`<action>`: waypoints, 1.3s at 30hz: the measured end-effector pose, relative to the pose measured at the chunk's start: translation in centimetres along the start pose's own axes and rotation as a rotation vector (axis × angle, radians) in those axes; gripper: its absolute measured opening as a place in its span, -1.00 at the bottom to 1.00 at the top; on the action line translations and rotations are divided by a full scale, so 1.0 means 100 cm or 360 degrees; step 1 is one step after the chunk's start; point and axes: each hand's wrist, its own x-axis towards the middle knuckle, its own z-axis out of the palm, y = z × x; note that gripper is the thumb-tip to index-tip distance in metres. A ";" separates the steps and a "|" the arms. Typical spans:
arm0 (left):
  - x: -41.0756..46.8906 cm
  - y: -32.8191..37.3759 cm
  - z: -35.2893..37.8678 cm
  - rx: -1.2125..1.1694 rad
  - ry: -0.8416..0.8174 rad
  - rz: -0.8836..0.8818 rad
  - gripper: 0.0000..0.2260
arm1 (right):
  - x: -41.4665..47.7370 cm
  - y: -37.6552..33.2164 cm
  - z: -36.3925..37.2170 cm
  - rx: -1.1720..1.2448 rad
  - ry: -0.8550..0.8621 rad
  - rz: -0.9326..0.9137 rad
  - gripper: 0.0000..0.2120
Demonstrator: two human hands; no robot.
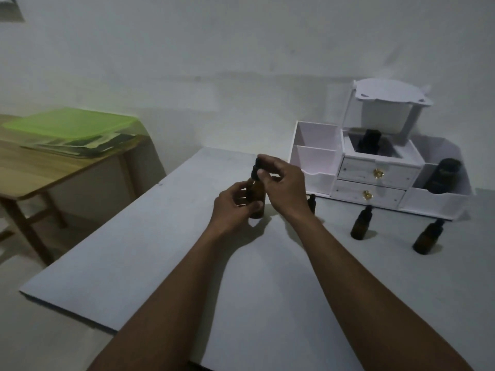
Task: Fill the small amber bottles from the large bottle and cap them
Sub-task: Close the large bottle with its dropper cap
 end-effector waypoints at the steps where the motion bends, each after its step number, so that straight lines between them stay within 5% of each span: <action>1: -0.001 0.000 0.001 0.0005 0.0000 0.0002 -0.46 | 0.000 0.001 0.001 -0.0001 0.0016 -0.0004 -0.71; 39: -0.001 0.001 0.004 0.0071 0.0054 -0.0058 -0.48 | -0.001 0.001 0.007 0.0019 0.0087 -0.0057 -0.70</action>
